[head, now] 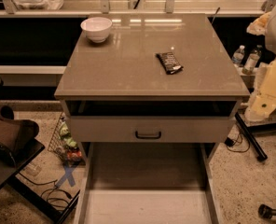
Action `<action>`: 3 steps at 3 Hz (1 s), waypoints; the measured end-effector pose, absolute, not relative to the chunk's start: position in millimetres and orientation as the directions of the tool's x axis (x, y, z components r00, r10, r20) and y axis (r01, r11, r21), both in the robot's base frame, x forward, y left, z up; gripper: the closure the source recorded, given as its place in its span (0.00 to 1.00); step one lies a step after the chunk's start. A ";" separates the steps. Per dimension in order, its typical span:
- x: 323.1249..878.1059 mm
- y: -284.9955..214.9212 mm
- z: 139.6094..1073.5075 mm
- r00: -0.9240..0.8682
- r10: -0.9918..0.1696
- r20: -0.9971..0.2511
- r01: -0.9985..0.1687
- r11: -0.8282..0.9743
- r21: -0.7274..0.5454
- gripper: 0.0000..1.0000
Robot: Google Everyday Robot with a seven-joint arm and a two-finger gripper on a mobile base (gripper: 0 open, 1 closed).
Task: Place rxbar chocolate into middle drawer
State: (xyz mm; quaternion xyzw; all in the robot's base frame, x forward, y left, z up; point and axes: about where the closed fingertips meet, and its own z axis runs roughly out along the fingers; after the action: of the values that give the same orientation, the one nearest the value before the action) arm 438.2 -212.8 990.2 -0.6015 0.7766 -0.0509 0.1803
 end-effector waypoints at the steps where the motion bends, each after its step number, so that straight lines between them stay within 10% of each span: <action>1: 438.2 -212.7 990.2 -0.211 -0.953 -0.219 -0.916 0.271 -0.296 0.00; 3: 551.5 -205.5 1008.3 -0.414 -0.761 -0.499 -0.747 0.597 -0.291 0.00</action>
Offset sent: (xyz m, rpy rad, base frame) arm 0.1200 -0.0015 0.0315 0.2671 -0.1542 -0.3519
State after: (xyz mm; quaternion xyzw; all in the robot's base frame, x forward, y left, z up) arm 551.5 -205.5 1008.3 -0.4485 0.8407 -0.0116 0.3031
